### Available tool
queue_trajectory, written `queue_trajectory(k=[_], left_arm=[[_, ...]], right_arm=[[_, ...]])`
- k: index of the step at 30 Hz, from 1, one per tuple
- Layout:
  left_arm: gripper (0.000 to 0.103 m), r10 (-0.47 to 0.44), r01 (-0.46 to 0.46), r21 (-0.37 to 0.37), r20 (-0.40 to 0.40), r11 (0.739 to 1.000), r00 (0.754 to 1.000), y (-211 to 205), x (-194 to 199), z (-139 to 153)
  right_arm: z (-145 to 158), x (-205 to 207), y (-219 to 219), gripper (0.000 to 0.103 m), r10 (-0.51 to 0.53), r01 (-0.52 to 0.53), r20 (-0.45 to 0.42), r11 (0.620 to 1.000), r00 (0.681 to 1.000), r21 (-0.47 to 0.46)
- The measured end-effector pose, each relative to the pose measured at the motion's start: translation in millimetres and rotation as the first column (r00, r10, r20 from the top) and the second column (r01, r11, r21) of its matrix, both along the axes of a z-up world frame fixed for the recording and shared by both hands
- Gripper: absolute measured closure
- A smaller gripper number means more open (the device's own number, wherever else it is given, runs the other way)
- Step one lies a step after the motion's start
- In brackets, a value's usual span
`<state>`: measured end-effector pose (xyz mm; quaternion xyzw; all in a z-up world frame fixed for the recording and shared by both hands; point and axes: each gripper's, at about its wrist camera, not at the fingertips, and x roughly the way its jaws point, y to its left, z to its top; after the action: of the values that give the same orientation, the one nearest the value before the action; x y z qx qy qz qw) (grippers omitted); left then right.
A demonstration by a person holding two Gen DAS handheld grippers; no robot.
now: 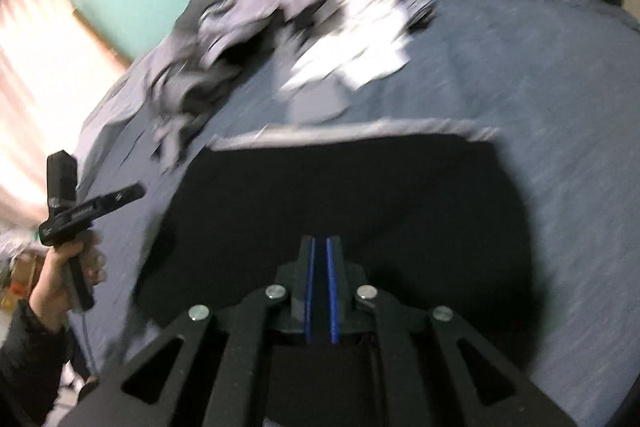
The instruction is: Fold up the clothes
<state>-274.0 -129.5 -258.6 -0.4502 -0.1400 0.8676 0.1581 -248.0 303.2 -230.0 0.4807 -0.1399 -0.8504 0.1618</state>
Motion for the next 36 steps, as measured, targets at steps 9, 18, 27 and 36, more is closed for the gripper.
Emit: queue_trajectory(k=[9, 18, 27, 36], left_arm=[[0.041, 0.078, -0.078, 0.034, 0.004, 0.996, 0.997, -12.1, 69.9, -23.8], [0.039, 0.073, -0.072, 0.09, 0.001, 0.993, 0.997, -13.8, 75.1, -39.7], [0.038, 0.094, -0.09, 0.096, -0.033, 0.991, 0.995, -25.6, 75.1, -32.8], [0.037, 0.098, -0.094, 0.105, -0.031, 0.99, 0.995, -26.9, 78.2, -33.7]], right_arm=[[-54.2, -20.3, -62.1, 0.098, 0.0, -0.013, 0.207, 0.998, 0.978, 0.059], [-69.7, -65.5, -63.7, 0.099, -0.112, 0.078, 0.243, 0.986, 0.964, 0.145], [-63.8, -96.7, -79.0, 0.099, -0.124, 0.069, 0.239, 0.971, 0.963, 0.227], [-67.9, -24.9, -84.3, 0.098, -0.045, -0.007, 0.32, 0.987, 0.946, 0.159]])
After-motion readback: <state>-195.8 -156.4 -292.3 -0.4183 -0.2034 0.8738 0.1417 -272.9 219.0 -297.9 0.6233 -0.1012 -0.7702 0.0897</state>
